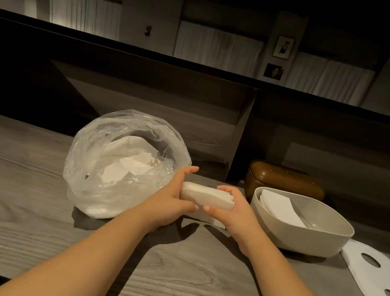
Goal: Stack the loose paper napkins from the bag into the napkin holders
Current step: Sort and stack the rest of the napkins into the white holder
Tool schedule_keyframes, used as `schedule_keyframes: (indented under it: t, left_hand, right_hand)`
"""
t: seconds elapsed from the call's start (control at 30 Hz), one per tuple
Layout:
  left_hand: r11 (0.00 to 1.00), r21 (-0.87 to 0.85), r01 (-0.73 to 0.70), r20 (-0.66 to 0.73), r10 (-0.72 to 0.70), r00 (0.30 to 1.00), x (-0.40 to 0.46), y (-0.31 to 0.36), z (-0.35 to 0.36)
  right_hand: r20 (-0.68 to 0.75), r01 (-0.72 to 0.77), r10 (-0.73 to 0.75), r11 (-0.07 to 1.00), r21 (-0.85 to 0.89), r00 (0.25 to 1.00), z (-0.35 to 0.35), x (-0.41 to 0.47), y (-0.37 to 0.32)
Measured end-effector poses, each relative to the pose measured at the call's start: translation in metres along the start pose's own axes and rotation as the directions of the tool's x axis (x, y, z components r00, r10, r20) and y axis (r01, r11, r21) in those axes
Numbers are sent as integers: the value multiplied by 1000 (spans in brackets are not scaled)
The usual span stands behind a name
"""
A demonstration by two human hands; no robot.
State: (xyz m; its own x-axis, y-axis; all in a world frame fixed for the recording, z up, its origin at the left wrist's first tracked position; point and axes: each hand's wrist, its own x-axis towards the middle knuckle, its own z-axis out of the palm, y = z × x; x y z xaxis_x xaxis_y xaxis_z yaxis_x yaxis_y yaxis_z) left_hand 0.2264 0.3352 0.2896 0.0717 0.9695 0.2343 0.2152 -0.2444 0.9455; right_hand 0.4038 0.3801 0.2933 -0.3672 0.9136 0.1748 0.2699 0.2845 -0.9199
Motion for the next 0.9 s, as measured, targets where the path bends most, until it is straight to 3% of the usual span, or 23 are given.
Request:
schedule_keyframes:
  t: [0.17,0.4,0.57,0.73,0.8,0.9]
  left_hand:
    - [999,33,-38,104,34,994,0,1,0]
    - [994,98,53,-52,-48,997,-1,0,-5]
    - [989,147,17,15,-19,1000,-2,-3,-4]
    - [989,145,24,-91,-10,996,0,-5,-5]
    - [994,91,62,-128,-50,990,0,-3,-5]
    - [992,-37,124,-144,-128,981,2,-1,-5]
  right_hand:
    - [-7,-4,4,1000,-9,1000,0,1,0]
    - [-24,-45,44,998,-39,999,-5,1,1]
    - [-18,-47,46,998,-42,999,-4,0,-1]
    - [7,-48,48,999,-18,999,-3,-3,-4]
    - [-6,-60,60,998,32,998,-4,-5,-4]
    - [-10,-62,67,964,257,998,-3,-6,-7]
